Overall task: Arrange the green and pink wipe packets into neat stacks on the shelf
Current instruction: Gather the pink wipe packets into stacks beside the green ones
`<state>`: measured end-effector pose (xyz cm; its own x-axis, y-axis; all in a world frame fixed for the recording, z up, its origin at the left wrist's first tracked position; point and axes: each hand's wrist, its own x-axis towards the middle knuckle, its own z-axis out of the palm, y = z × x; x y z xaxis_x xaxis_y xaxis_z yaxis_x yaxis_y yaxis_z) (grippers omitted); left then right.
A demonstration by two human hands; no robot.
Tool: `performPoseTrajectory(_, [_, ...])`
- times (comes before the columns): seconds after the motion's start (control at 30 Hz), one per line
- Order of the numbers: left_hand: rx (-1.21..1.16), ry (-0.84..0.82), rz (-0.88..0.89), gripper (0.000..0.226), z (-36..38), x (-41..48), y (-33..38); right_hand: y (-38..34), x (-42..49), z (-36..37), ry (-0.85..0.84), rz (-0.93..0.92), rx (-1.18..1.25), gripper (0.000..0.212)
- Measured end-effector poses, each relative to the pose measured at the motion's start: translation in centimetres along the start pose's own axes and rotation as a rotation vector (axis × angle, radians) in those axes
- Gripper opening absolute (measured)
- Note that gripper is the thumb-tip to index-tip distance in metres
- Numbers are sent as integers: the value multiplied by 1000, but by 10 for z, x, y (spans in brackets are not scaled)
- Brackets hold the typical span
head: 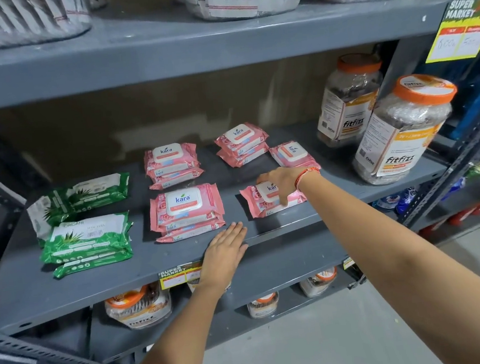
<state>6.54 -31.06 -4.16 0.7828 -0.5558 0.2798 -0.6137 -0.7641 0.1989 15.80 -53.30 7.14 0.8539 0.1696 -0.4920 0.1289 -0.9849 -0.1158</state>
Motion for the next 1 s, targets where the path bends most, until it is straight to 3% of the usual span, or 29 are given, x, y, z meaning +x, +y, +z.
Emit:
performPoseTrajectory(0.13, [-38, 18, 2, 42, -1, 1, 0, 3, 4, 1, 2, 4, 17, 98])
performPoseTrajectory(0.23, [-55, 24, -6, 42, -2, 2, 0, 11, 1, -2, 45, -30, 182, 97])
performPoseTrajectory(0.37, [-75, 28, -14, 43, -2, 2, 0, 27, 0, -11, 346, -14, 357, 70])
performPoseTrajectory(0.47, [-57, 30, -16, 43, -2, 1, 1, 45, 10, -8, 563, 238, 366, 54])
performPoseTrajectory(0.6, [6, 75, -18, 43, -5, -1, 7, 67, 25, -5, 548, 477, 283, 73])
performPoseTrajectory(0.77, [20, 128, -37, 46, 2, 0, 4, 71, 37, -7, 458, 534, 396, 104])
performPoseTrajectory(1.0, [24, 113, -66, 43, 5, -2, 6, 71, 37, -3, 537, 600, 447, 91])
